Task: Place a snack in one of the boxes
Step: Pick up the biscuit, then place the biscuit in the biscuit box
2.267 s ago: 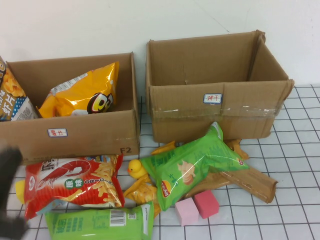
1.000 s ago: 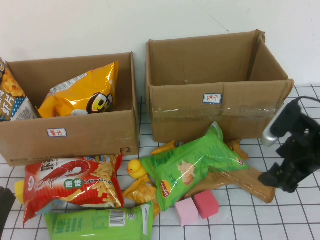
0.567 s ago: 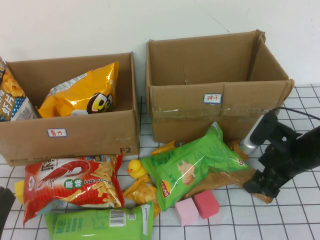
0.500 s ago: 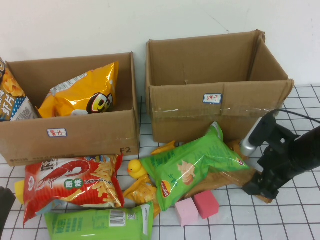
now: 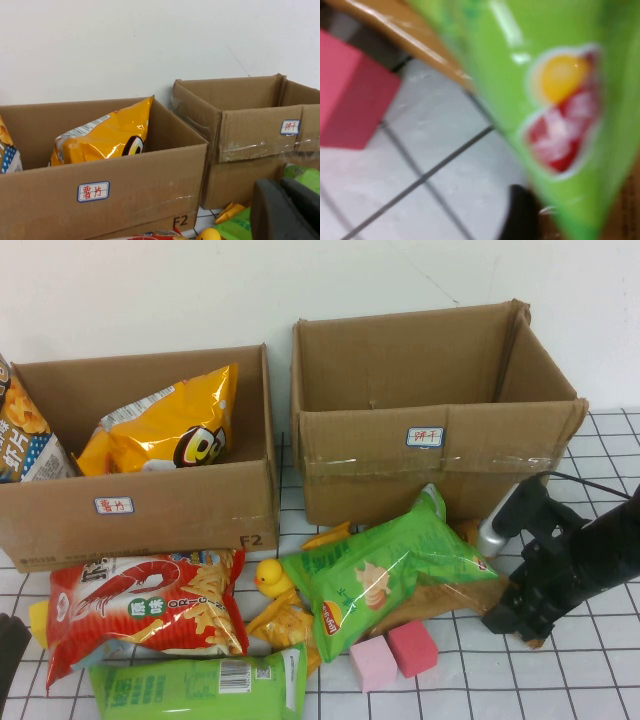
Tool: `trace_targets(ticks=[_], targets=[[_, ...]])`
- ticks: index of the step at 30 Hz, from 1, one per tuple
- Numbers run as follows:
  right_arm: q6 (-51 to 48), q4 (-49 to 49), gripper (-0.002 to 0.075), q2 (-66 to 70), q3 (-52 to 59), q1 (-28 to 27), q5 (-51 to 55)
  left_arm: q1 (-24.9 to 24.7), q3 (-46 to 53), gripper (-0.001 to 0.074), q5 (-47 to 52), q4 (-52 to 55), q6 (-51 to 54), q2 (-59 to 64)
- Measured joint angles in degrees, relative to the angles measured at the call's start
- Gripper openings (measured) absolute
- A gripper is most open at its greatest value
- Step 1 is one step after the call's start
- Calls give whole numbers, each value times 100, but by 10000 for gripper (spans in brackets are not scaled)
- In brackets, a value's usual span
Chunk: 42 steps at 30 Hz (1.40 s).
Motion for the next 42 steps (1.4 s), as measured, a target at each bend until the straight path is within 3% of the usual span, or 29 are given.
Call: trace_targets(ticks=[2,8,14,21,27,30,34,42], targets=[[-41,-1,458,-28,0,0,200,0,0,-1,0,0,0,0],[171,-319,461,-205,-127,0,827,0,0,-1,0,0,24,0],[1392,-1269,461,-560,-533,0,1640,0,0,-1,4,0,24,0],[3121,-2621,461,-1395,-1182,11,3366,0,0,-1,27,5,24,0],[3504,-2823,461,-2366,-1744,11,4046,0,0,-1,-1,5,90,0],[3523,-2706,461,-2726,-1965,11,3678,0,0,-1,-58,14,117,0],[3532,-2175,461,-2860,-2002,11,2216,0,0,-1,-97,14,117,0],[2690,-461,461,-1845,-2002,11,-548,0,0,-1,-97,14,130,0]])
